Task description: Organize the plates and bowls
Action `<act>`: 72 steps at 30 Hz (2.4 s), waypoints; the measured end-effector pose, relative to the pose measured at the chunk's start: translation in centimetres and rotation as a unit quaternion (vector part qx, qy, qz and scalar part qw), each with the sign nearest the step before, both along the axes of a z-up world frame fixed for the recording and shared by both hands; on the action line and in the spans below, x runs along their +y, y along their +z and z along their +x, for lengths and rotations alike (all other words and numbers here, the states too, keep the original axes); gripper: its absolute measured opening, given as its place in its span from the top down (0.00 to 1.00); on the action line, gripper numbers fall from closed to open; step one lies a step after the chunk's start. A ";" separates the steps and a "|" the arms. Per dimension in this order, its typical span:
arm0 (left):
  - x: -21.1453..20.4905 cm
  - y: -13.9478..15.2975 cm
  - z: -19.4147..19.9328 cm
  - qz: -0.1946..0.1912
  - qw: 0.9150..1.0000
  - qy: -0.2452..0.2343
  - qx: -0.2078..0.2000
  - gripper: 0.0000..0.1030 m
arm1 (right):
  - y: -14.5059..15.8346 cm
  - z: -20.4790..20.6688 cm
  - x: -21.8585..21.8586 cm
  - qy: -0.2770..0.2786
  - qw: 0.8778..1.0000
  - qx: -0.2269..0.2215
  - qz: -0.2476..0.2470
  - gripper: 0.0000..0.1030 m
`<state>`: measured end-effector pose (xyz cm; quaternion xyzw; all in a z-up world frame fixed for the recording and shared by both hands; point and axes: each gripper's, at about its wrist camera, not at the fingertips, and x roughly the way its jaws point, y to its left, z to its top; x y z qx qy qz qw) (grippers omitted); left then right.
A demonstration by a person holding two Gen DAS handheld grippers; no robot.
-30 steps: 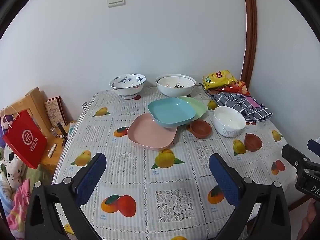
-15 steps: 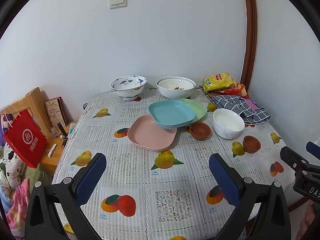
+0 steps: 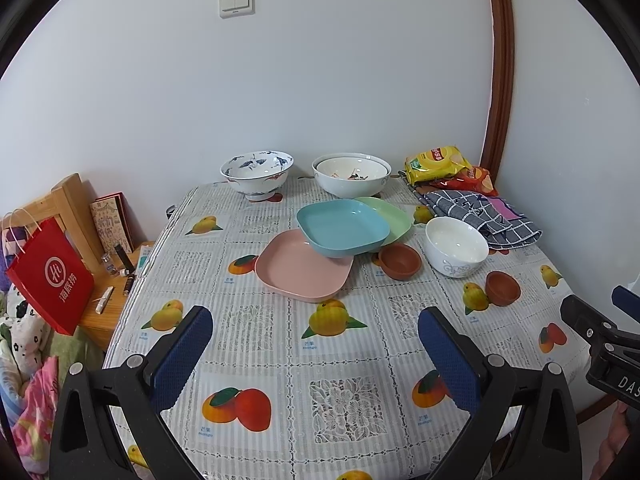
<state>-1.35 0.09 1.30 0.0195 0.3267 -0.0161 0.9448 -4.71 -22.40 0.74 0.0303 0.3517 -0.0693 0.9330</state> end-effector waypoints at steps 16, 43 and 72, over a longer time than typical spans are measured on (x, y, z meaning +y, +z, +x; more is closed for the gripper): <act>-0.4 0.1 -0.3 0.000 1.000 -0.002 -0.001 0.00 | -0.1 -0.2 0.0 -0.001 1.000 -0.002 -0.003 0.00; -0.5 0.2 -0.4 -0.001 1.000 -0.003 -0.004 0.00 | -0.1 -0.4 0.1 0.003 1.000 -0.005 -0.002 0.00; 0.3 0.9 3.7 0.004 1.000 -0.004 0.012 0.03 | 0.8 3.8 0.5 0.017 1.000 0.004 0.012 0.03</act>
